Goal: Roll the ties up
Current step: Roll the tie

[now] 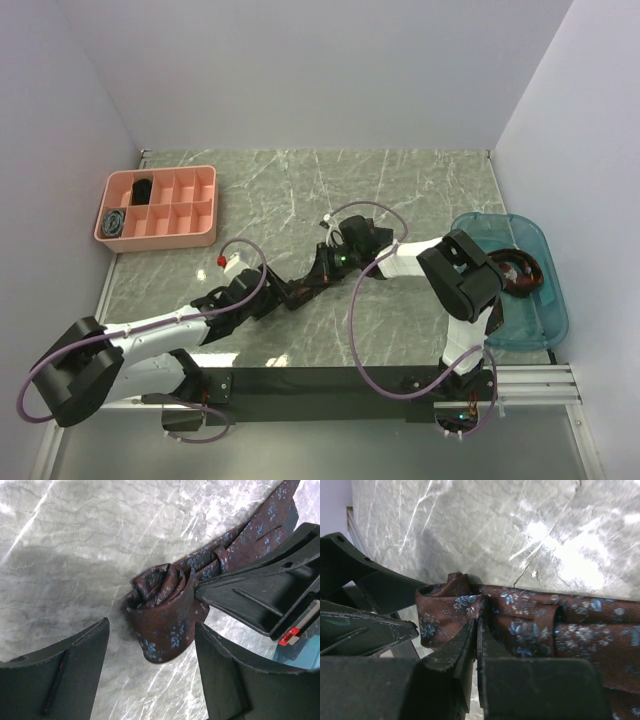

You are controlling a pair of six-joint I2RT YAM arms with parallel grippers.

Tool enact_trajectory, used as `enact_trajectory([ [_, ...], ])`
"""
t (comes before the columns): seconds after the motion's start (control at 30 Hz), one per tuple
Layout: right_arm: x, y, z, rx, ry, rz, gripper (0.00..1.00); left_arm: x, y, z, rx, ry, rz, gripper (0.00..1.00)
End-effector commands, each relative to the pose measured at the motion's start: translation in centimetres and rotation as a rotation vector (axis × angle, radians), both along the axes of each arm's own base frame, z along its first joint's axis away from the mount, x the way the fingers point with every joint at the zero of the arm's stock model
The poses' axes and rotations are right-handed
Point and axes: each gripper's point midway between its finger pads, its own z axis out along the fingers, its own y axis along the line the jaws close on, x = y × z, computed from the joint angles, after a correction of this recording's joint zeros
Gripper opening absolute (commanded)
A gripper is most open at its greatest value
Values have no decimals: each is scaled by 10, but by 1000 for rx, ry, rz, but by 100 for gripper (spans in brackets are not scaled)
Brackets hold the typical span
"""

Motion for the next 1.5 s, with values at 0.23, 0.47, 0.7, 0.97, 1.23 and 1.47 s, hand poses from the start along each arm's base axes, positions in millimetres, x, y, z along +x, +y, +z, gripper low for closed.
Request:
enact_trajectory([
  [0.23, -17, 0, -34, -22, 106, 2, 4, 3, -11, -2, -78, -14, 9, 73],
  [0.47, -17, 4, -30, -14, 95, 3, 5, 2, -16, -6, -79, -7, -6, 61],
  [0.7, -22, 8, -32, -19, 92, 12, 6, 8, -16, -8, -49, -5, 6, 41],
  [0.97, -5, 2, -1, -30, -70, -21, 22, 10, 2, -1, 130, 40, 26, 7],
  [1.23, 14, -9, 36, -40, -263, -88, 33, 16, 9, 23, 306, 65, -29, 5],
  [1.47, 21, -2, 38, -17, -258, -95, 33, 12, 10, 8, 496, 181, -157, 2],
])
